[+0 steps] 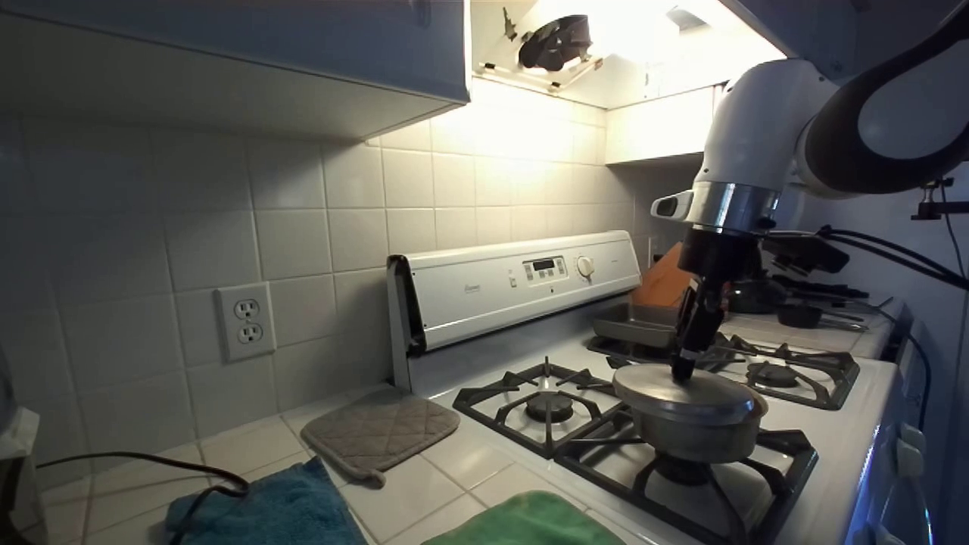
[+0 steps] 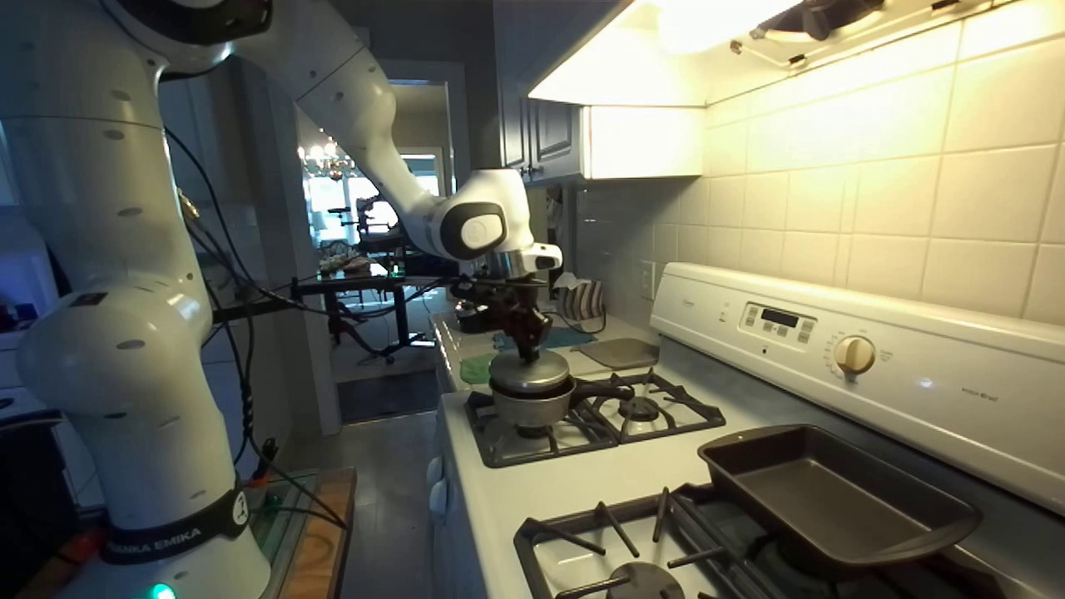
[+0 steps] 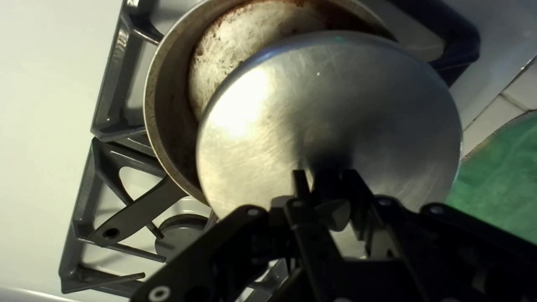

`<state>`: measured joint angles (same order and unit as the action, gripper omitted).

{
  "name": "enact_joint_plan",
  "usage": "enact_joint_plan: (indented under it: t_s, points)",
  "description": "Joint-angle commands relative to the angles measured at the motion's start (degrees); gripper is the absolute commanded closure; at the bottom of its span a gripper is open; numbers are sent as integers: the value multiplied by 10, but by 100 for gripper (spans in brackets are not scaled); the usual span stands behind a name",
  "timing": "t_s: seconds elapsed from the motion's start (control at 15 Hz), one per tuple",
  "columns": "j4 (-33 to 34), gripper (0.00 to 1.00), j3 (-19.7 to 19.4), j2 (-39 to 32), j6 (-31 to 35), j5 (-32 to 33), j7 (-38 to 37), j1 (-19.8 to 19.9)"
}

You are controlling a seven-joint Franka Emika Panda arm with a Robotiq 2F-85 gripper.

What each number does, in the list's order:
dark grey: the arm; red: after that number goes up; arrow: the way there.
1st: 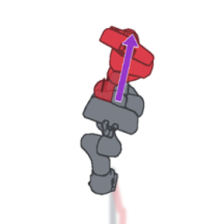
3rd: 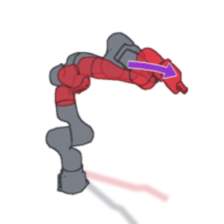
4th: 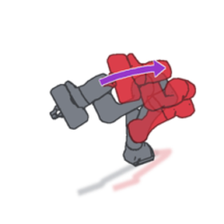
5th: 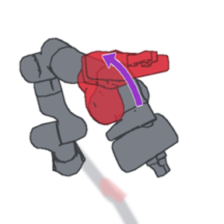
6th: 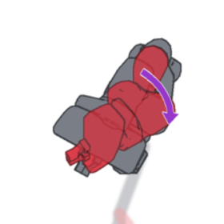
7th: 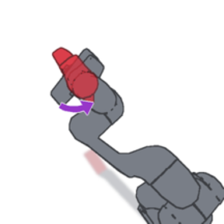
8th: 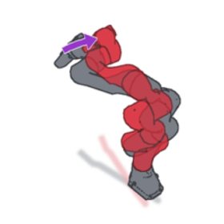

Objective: Cover the pot

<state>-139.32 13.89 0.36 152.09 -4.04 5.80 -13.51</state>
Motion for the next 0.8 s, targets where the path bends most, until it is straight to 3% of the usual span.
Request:
enact_joint_plan:
  t_s: [0.0,0.73]
  points:
    - [-19,94,-2,27,-17,1,-27,0]
    - [-38,94,-15,34,-14,-5,-26,9]
